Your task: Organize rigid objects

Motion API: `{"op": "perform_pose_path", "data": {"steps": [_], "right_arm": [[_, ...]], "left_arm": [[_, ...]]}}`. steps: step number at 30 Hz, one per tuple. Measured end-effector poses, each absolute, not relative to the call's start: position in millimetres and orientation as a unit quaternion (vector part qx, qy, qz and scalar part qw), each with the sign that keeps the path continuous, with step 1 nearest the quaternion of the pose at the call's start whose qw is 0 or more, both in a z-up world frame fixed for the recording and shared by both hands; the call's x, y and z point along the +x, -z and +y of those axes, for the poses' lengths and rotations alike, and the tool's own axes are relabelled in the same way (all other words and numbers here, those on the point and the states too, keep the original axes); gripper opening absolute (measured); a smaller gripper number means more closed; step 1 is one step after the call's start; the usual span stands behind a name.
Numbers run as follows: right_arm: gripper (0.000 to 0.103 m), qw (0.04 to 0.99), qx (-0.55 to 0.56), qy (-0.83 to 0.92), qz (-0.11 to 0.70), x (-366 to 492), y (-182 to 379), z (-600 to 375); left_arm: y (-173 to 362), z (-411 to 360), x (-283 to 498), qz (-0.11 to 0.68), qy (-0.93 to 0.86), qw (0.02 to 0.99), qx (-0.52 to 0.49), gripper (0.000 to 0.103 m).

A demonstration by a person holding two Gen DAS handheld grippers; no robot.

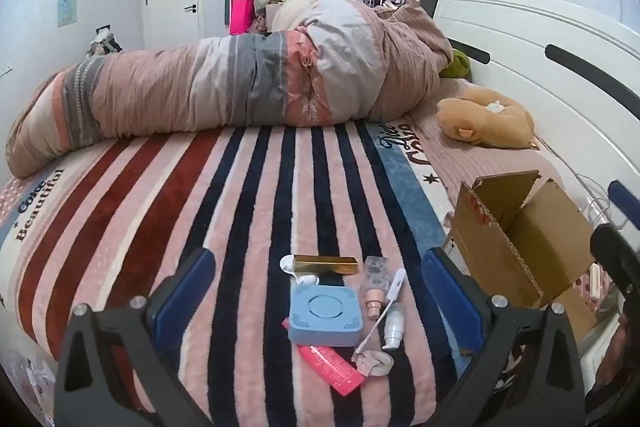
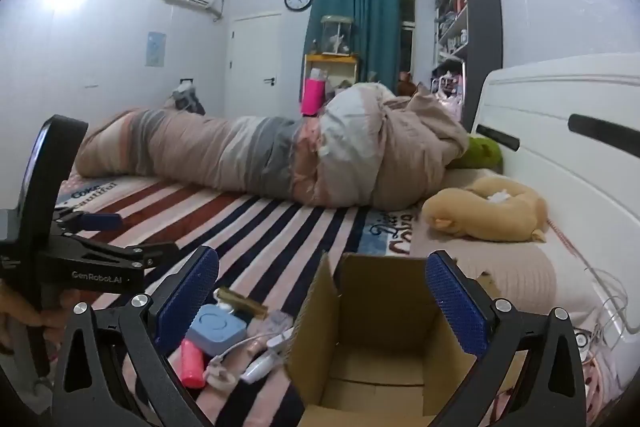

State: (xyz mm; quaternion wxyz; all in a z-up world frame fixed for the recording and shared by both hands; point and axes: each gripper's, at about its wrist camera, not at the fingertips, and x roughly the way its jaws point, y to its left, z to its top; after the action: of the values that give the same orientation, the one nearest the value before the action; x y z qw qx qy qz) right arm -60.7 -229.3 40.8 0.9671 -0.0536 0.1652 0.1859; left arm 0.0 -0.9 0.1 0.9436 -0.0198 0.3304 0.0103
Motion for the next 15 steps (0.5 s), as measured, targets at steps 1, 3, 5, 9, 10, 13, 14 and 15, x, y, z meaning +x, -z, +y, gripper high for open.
{"op": "perform_pose_path", "data": {"steps": [1, 3, 5, 9, 10, 13, 14, 15], "right_arm": [[0.103, 0.967, -0.048, -0.187, 0.167, -62, -41, -229], [0.103, 0.968, -0.038, -0.182, 0.169, -67, -43, -227], [0.103, 0.969, -0.042, -0.178, 0.169, -84, -40, -219], [0.103, 0.950, 0.006, -0.204, 0.234, -53, -30, -227], [0.103, 0.948, 0.017, -0.210, 0.237, -46, -28, -230], [0.103, 0.946, 0.031, -0.225, 0.233, -39, -26, -241], [0.103, 0.946, 0.029, -0.223, 0.233, -38, -25, -240], [0.103, 0.946, 0.028, -0.221, 0.234, -37, -24, -240]], "left_arm": [[0, 1, 0, 0.327, -0.002, 0.944, -0.040, 0.103], [0, 2, -1, 0.328, -0.006, 0.944, -0.037, 0.103], [0, 5, -2, 0.329, -0.007, 0.944, -0.039, 0.103], [4, 5, -4, 0.329, -0.014, 0.944, -0.031, 0.103], [3, 6, -2, 0.331, -0.017, 0.943, -0.029, 0.103], [3, 11, -4, 0.331, -0.015, 0.943, -0.032, 0.103], [3, 12, -4, 0.331, -0.015, 0.943, -0.033, 0.103], [3, 13, -5, 0.331, -0.015, 0.943, -0.032, 0.103]]}}
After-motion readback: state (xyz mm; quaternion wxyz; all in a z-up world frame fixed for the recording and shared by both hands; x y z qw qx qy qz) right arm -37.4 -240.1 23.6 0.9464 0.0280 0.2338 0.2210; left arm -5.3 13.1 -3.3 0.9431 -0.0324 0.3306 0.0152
